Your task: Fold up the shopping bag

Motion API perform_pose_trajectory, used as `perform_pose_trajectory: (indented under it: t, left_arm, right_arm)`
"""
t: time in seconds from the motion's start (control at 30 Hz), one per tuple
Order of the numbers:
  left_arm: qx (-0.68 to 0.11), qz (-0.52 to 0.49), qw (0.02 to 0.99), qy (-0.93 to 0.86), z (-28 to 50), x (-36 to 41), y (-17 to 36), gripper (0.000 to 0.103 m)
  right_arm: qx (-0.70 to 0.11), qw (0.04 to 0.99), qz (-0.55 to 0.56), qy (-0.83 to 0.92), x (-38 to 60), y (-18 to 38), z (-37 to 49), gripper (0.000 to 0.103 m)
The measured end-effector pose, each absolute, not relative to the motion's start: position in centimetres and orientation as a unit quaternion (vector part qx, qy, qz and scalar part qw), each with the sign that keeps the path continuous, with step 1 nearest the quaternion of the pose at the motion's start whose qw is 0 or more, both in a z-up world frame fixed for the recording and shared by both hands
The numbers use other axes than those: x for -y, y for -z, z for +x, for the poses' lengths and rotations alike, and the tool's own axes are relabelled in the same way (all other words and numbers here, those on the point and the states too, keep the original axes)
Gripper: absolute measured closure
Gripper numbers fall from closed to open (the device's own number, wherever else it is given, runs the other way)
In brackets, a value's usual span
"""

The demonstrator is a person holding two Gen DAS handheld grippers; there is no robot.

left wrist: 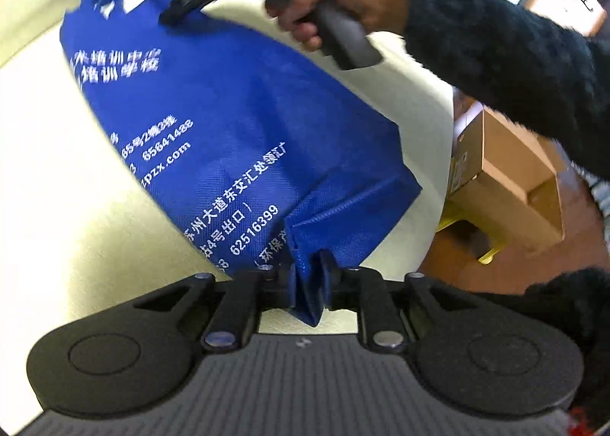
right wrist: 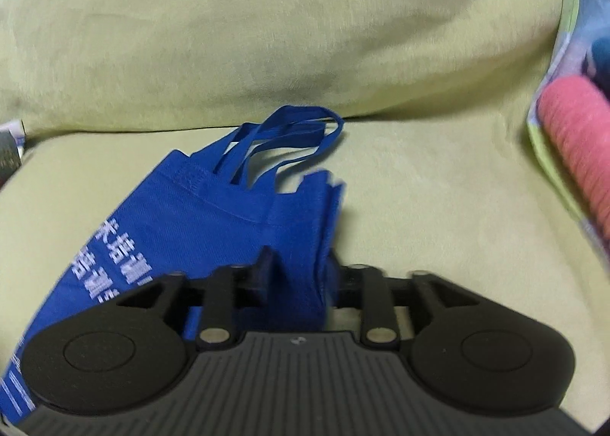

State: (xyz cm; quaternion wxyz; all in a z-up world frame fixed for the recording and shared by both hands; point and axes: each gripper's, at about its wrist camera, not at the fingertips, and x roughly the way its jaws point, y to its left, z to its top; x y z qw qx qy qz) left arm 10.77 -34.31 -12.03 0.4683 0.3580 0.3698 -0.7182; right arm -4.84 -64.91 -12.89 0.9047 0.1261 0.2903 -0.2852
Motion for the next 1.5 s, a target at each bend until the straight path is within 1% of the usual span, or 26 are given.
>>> perform_pose_trajectory:
  t: [0.1,0.23,0.27,0.37,0.43,0.5,0.73,0.83,0.9,0.97,1.0,1.13,1.2,1.3,1.37,1.5]
  left_arm:
    - [-0.367,0.367,0.475,0.71,10.3,34.2,11.9,0.082]
    - [-0.368,0.361,0.487,0.705,10.3,34.1,12.0,0.082]
    - [-0.369,0.358,0.489,0.704,10.3,34.0,12.0,0.082]
    - [-0.373,0.353,0.494,0.702,10.5,33.8,12.0,0.082]
    - [-0.373,0.353,0.496,0.7,10.5,33.7,11.9,0.082]
    - [-0.372,0.354,0.499,0.698,10.5,33.5,11.8,0.082]
    - [-0.368,0.338,0.52,0.693,10.3,32.7,11.5,0.082]
    - [-0.343,0.33,0.55,0.687,9.2,31.3,11.5,0.081]
    - [-0.294,0.346,0.582,0.674,7.6,29.7,10.9,0.08]
    - [-0.233,0.369,0.614,0.658,5.3,28.0,10.0,0.085]
    - [-0.212,0.372,0.625,0.653,4.6,27.2,9.4,0.086]
    - [-0.184,0.348,0.643,0.657,3.1,25.7,7.5,0.086]
    - [-0.178,0.352,0.638,0.661,2.6,26.2,7.5,0.087]
    - [-0.201,0.381,0.639,0.637,2.6,28.6,10.0,0.095]
    - [-0.22,0.394,0.645,0.617,2.9,29.9,11.7,0.095]
    - [-0.238,0.38,0.656,0.607,3.5,30.3,12.5,0.096]
  right_arm:
    - [-0.256,0.909,0.111,0.309,63.7,11.4,-7.4,0.06]
    - [-0.172,0.93,0.111,0.304,58.3,9.1,-14.8,0.06]
    - [-0.159,0.939,0.105,0.287,56.1,8.9,-16.8,0.061]
    - [-0.147,0.963,0.083,0.211,48.5,9.7,-21.4,0.07]
    - [-0.164,0.97,0.065,0.165,44.2,11.0,-22.4,0.086]
    - [-0.186,0.967,0.057,0.166,42.6,12.2,-22.0,0.099]
    - [-0.25,0.944,0.038,0.214,41.0,16.1,-19.6,0.103]
    - [-0.258,0.941,0.039,0.215,41.2,16.3,-19.3,0.103]
    - [-0.261,0.941,0.042,0.212,41.3,16.3,-19.3,0.103]
    - [-0.263,0.94,0.046,0.21,41.5,16.3,-19.2,0.103]
    - [-0.264,0.94,0.047,0.209,41.5,16.2,-19.2,0.103]
    - [-0.268,0.94,0.059,0.205,42.0,16.1,-19.1,0.103]
    - [-0.269,0.939,0.066,0.205,42.2,16.1,-19.1,0.103]
    - [-0.27,0.938,0.076,0.205,42.3,16.0,-19.1,0.103]
    - [-0.27,0.936,0.089,0.206,42.5,15.9,-19.1,0.103]
    - [-0.264,0.936,0.112,0.206,43.0,16.1,-19.3,0.103]
